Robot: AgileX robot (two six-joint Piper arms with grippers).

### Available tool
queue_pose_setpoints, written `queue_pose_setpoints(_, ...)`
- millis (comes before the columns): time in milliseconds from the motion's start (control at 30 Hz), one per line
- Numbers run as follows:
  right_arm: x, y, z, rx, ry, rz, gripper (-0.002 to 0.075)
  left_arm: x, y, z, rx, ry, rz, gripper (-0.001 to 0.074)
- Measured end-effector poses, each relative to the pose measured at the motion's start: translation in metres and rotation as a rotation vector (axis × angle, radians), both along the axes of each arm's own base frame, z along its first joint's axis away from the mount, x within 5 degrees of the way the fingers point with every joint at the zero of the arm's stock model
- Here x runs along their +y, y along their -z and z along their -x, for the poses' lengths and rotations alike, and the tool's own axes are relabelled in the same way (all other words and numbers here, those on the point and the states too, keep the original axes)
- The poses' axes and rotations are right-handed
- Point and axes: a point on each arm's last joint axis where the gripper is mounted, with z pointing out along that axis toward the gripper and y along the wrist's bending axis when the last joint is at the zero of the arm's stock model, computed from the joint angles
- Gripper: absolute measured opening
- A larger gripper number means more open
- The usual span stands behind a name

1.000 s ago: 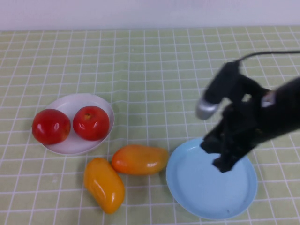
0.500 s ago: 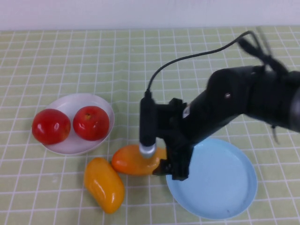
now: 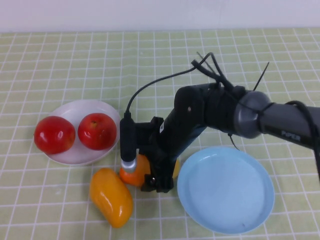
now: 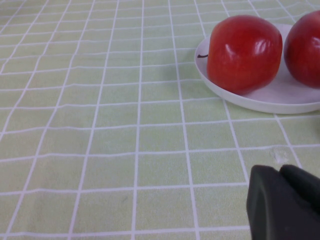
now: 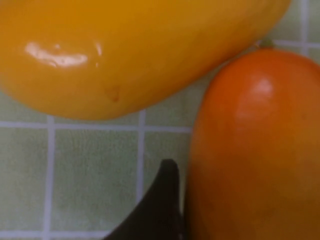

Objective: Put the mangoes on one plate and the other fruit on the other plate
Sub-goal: Put another type of fruit in the right plate

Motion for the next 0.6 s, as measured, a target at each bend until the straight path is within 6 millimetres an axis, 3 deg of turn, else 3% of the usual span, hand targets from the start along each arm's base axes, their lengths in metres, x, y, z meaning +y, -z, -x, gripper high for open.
queue_pose_setpoints(100,0.001,0.009,-0.002,0.012,-0.001,0.015,0.0686,0.000,0.000,0.000,0.000,0.000,0.000,0.0004)
queue_pose_setpoints(200,0.002,0.011,-0.002,0.026,0.022,0.018,0.0636,0.000,0.000,0.000,0.000,0.000,0.000,0.0004)
queue_pose_setpoints(267,0.002,0.010,-0.003,0.036,0.059,0.016,0.0571,0.000,0.000,0.000,0.000,0.000,0.000,0.0004)
queue_pose_setpoints(367,0.003,0.005,-0.006,0.056,0.162,0.013,0.0572,0.000,0.000,0.000,0.000,0.000,0.000,0.0004)
queue_pose_setpoints(467,-0.001,-0.013,-0.006,0.077,0.304,-0.018,0.0572,0.000,0.000,0.000,0.000,0.000,0.000,0.0004)
queue_pose_setpoints(600,-0.015,-0.055,0.001,0.133,0.628,-0.117,0.0571,0.000,0.000,0.000,0.000,0.000,0.000,0.0004)
